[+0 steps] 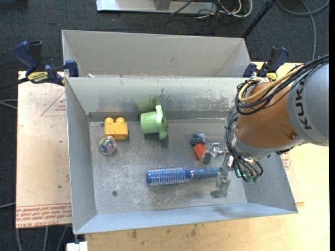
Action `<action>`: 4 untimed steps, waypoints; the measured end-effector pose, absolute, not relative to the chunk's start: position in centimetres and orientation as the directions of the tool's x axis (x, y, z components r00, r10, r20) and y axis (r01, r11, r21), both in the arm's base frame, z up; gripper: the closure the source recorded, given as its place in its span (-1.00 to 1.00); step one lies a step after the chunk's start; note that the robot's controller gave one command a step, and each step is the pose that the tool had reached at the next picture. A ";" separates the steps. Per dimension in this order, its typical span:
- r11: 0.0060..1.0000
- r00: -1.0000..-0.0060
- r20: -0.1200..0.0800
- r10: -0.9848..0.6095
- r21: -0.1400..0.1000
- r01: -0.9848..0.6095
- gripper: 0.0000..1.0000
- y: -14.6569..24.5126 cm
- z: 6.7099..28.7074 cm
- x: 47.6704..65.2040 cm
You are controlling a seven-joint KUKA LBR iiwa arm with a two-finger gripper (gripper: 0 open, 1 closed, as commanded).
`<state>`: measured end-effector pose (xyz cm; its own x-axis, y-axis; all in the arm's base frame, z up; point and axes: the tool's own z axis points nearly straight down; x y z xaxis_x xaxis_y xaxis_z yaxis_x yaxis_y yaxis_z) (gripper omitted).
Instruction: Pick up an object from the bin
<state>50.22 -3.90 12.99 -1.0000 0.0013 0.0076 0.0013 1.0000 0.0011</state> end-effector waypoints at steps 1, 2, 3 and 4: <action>0.997 -0.997 0.003 -0.072 0.004 -0.072 -1.00 0.9 6.6 52.4; 0.998 -0.998 -0.002 -0.068 0.001 -0.068 1.00 0.6 7.0 52.6; 0.996 -0.996 -0.007 -0.086 -0.001 -0.086 1.00 -0.5 19.4 50.3; 0.999 -0.999 -0.011 -0.052 0.000 -0.052 1.00 -0.2 28.4 50.3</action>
Offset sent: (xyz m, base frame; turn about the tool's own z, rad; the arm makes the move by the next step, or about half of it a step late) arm 0.0225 0.0437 -0.0599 -0.0676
